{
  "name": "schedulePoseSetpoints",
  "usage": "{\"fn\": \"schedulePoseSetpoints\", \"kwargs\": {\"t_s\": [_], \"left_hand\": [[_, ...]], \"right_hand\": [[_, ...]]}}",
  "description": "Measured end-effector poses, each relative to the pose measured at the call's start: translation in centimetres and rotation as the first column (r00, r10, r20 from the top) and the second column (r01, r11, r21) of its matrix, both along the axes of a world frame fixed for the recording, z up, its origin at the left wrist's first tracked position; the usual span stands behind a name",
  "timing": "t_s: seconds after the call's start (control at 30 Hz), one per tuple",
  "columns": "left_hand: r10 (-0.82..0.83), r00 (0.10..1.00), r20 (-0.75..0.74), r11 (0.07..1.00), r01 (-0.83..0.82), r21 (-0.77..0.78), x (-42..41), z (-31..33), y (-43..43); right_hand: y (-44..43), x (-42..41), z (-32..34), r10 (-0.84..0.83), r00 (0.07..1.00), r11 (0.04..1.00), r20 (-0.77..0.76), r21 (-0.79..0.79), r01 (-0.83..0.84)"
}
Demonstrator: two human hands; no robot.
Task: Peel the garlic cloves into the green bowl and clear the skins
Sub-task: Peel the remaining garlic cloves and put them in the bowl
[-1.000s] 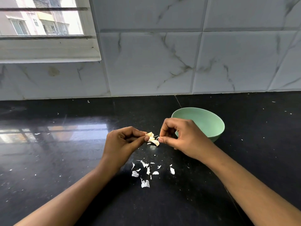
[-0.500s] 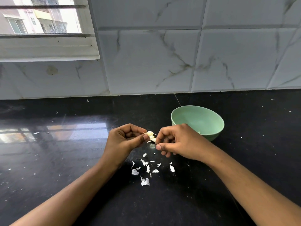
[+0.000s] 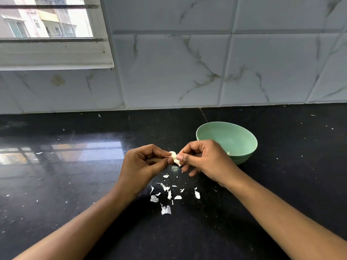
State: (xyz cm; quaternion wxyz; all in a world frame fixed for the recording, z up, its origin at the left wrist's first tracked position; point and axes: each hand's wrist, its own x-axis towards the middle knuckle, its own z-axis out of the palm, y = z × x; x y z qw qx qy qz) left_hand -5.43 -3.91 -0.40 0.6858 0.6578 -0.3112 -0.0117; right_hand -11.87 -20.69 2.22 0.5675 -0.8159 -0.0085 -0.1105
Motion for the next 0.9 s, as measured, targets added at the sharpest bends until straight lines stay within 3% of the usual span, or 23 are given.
{"fn": "schedulePoseSetpoints", "kwargs": {"t_s": [0.3,0.43,0.6,0.9], "left_hand": [[0.065,0.985,0.159,0.998,-0.067,0.006,-0.3,0.2,0.1],[0.147,0.936,0.319,0.983,-0.174,0.057,-0.2,-0.2,0.3],[0.179,0.901,0.396,0.974,-0.218,0.055,-0.2,-0.2,0.4],[0.18,0.877,0.445,0.97,-0.233,0.067,-0.1,-0.5,0.2]], "right_hand": [[0.4,-0.2,0.0,0.026,1.0,0.999,0.017,0.022,-0.026],[1.0,-0.2,-0.2,0.023,0.999,0.973,-0.047,0.231,-0.012],[1.6,-0.3,-0.3,-0.011,0.998,0.943,-0.059,0.331,0.03],[2.1,-0.2,-0.4,-0.106,0.993,0.953,-0.059,0.279,0.119]]}}
